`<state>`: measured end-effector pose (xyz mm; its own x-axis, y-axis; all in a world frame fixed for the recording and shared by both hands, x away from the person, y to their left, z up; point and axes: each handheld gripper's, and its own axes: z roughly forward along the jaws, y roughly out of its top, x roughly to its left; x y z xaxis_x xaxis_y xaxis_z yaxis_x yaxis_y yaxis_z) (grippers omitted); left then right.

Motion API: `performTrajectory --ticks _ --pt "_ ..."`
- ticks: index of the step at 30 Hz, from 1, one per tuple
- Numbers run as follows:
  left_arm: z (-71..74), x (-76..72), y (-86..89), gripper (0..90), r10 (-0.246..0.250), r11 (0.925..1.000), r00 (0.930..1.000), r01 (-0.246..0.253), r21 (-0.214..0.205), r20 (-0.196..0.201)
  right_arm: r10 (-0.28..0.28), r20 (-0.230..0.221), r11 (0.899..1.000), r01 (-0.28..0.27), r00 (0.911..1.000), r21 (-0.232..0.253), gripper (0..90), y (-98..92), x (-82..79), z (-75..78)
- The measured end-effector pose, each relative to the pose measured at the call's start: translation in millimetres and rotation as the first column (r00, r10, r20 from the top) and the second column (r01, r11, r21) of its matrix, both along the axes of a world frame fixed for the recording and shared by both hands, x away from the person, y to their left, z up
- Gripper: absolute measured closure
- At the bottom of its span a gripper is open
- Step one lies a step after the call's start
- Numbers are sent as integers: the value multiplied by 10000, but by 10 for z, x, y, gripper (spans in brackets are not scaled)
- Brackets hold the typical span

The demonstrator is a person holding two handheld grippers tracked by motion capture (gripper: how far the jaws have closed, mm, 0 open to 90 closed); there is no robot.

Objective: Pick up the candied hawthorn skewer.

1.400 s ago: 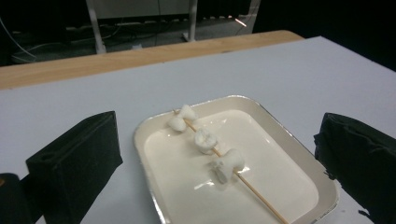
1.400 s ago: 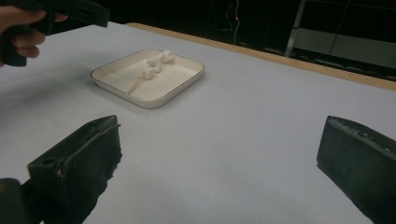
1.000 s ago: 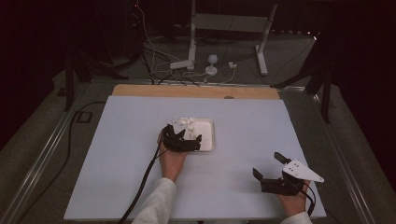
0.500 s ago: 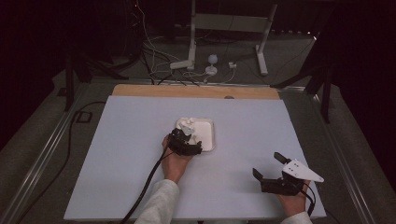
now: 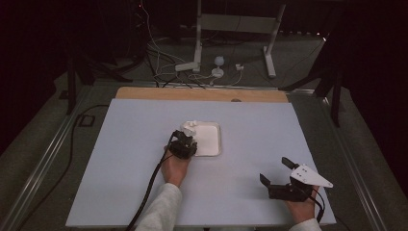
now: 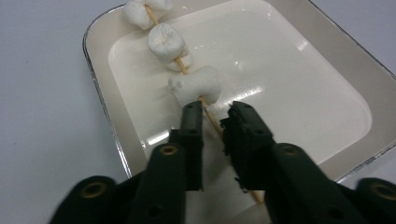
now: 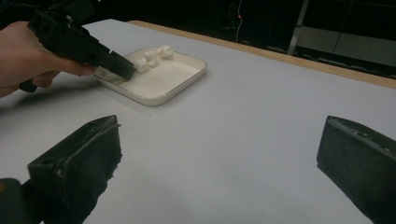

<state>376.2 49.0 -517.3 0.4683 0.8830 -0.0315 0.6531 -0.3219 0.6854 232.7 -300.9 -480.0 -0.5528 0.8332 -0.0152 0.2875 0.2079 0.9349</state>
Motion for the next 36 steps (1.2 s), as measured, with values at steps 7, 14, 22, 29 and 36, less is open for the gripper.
performTrajectory --ticks 7,14,22,29,36 --pt "-3 25 69 889 -151 9992 9997 143 -372 -215 24 -25 10000 -24 10000 -23 0 2 0 -2" --pt "14 49 99 882 -216 9983 9980 184 -549 -590 57 -58 10000 -57 10000 -51 0 6 2 -5" --pt "48 52 137 900 -231 9961 9971 168 -867 -727 77 -87 10000 -77 9999 -45 0 7 2 -5" --pt "115 -19 188 900 -457 9937 9951 363 -1061 -873 48 -75 10000 -48 10000 -37 0 -5 2 -5" --pt "77 -21 267 893 -453 9940 9885 301 -1056 -1444 87 -82 9999 -87 9999 -66 0 9 0 -7"
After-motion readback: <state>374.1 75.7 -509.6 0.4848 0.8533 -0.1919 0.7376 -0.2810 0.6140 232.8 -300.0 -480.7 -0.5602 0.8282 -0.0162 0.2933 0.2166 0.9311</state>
